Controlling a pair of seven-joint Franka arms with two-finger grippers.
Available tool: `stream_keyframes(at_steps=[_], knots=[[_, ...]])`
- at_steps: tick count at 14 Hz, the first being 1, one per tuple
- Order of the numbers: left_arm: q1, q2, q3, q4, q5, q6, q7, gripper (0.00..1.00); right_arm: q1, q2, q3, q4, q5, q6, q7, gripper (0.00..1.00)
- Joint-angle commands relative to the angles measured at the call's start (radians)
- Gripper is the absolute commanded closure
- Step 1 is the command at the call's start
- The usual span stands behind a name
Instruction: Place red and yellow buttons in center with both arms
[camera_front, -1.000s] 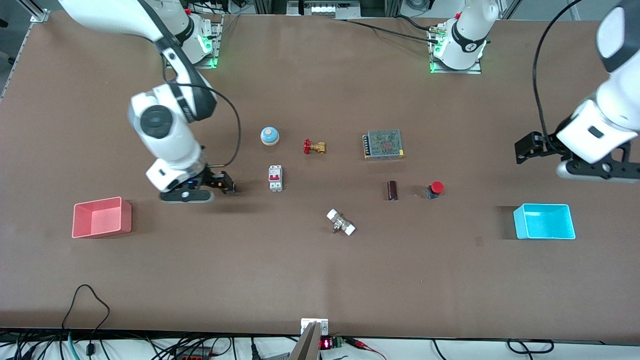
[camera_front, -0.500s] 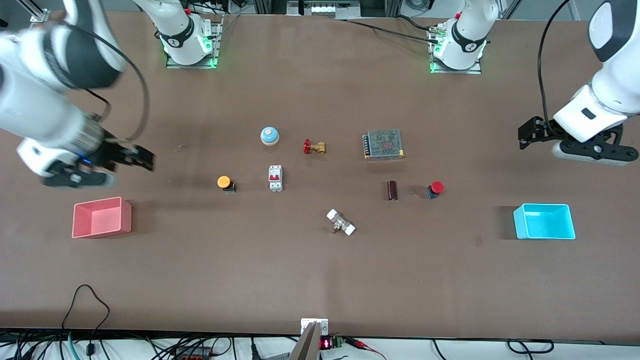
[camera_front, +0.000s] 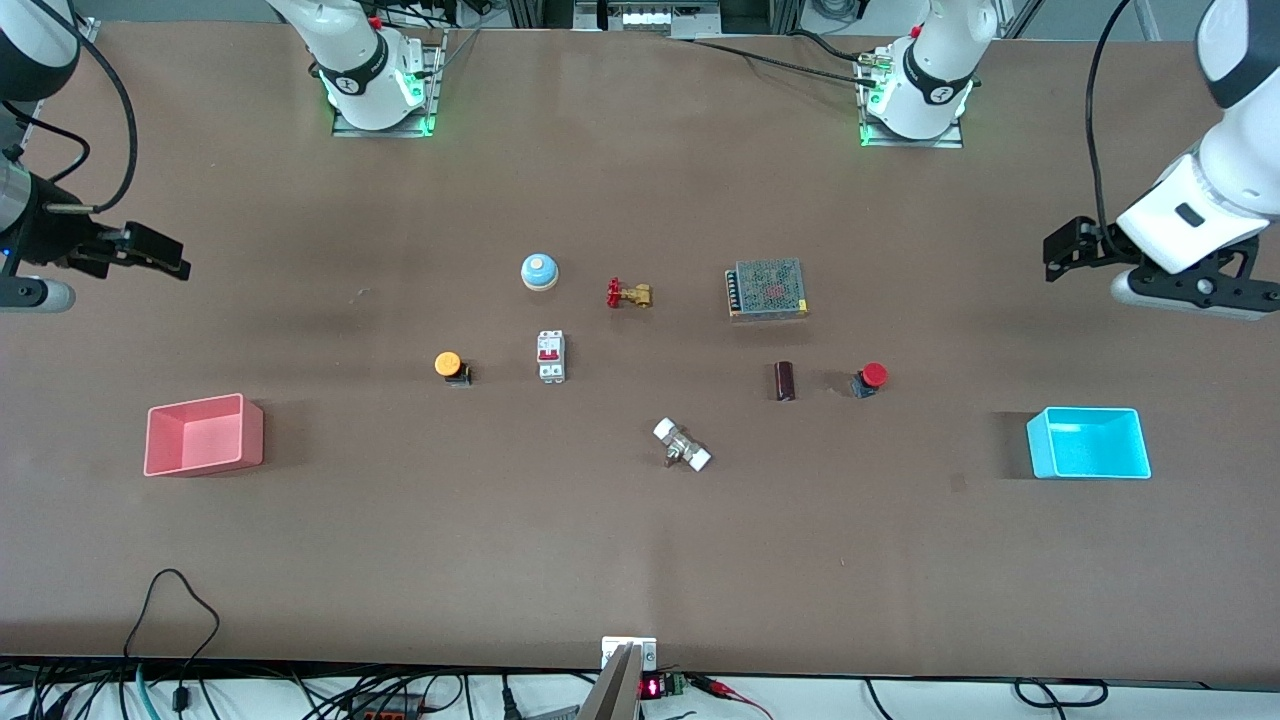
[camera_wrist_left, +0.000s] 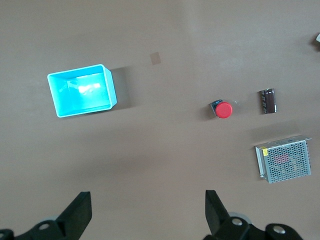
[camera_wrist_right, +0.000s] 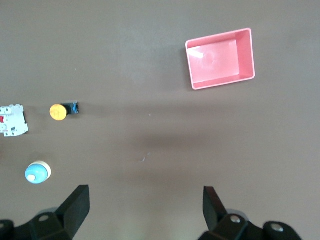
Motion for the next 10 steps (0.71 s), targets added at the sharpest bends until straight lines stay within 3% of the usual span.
stream_keyframes(at_steps=[1, 3, 5, 7, 10], knots=[[0.005, 0.073, -0.001, 0.139, -0.017, -0.058, -0.001, 0.0, 0.006, -0.014, 0.005, -0.017, 0.016, -0.008, -0.009, 0.0], [-0.007, 0.1, -0.006, 0.188, -0.001, -0.103, -0.009, 0.0, 0.03, -0.009, 0.005, -0.011, 0.007, -0.009, -0.012, 0.0], [-0.006, 0.087, -0.022, 0.188, 0.032, -0.107, 0.002, 0.0, 0.1, -0.002, -0.057, 0.012, 0.004, -0.009, -0.01, 0.0], [0.006, 0.083, -0.03, 0.187, -0.054, -0.088, -0.016, 0.0, 0.128, 0.0, -0.089, 0.012, 0.004, -0.003, -0.01, 0.0], [0.013, 0.007, -0.029, 0.066, -0.063, 0.012, -0.084, 0.0, 0.173, 0.009, -0.136, 0.013, 0.009, 0.001, -0.012, 0.0]])
